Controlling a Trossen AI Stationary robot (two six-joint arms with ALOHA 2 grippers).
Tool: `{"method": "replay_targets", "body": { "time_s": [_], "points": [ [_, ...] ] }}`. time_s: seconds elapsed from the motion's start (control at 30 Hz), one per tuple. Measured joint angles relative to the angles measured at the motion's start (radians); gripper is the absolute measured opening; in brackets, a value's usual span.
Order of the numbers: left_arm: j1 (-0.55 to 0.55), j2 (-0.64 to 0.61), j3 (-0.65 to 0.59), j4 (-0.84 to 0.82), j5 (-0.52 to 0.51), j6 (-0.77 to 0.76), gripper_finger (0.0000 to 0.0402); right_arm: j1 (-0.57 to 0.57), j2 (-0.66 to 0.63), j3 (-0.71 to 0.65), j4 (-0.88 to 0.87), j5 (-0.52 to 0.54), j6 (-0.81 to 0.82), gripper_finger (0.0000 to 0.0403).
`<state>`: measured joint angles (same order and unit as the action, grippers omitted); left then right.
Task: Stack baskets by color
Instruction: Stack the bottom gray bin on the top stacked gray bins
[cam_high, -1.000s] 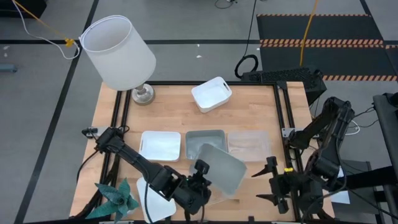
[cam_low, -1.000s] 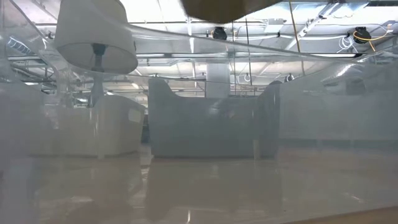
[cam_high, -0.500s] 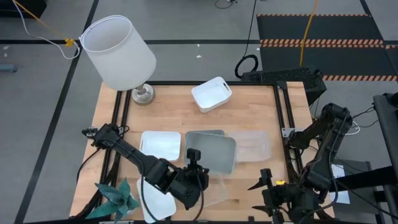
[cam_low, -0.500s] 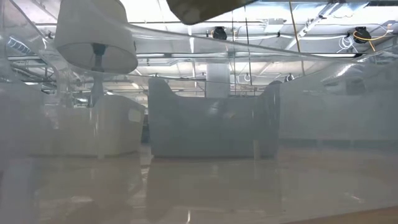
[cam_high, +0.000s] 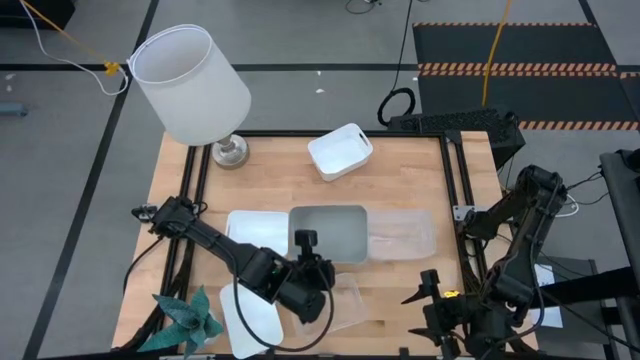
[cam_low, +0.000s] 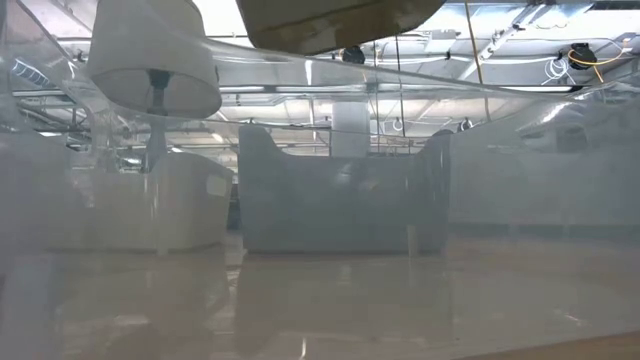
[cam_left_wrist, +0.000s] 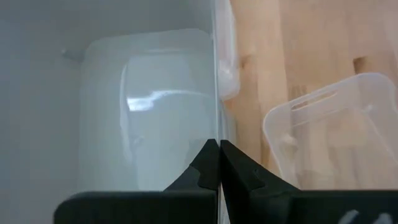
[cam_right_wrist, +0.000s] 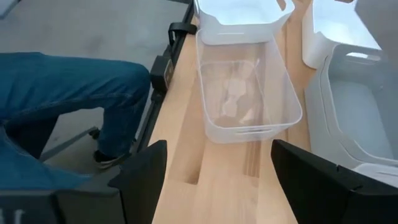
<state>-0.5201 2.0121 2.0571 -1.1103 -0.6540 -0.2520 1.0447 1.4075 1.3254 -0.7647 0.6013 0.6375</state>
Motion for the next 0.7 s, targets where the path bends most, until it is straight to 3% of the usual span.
{"method": "replay_targets", "body": {
  "time_s": [0.37, 0.7],
  "points": [
    [0.009, 0.001, -0.005, -0.011, 0.007, -0.014, 0.0006, 0.0, 0.0, 0.0, 0.0, 0.0, -0.025, 0.028],
    [0.099, 0.003, -0.132, 0.02, 0.122, 0.015, 0.0009, 0.0, 0.0, 0.0, 0.0, 0.0, -0.039, 0.028]
  ]
}}
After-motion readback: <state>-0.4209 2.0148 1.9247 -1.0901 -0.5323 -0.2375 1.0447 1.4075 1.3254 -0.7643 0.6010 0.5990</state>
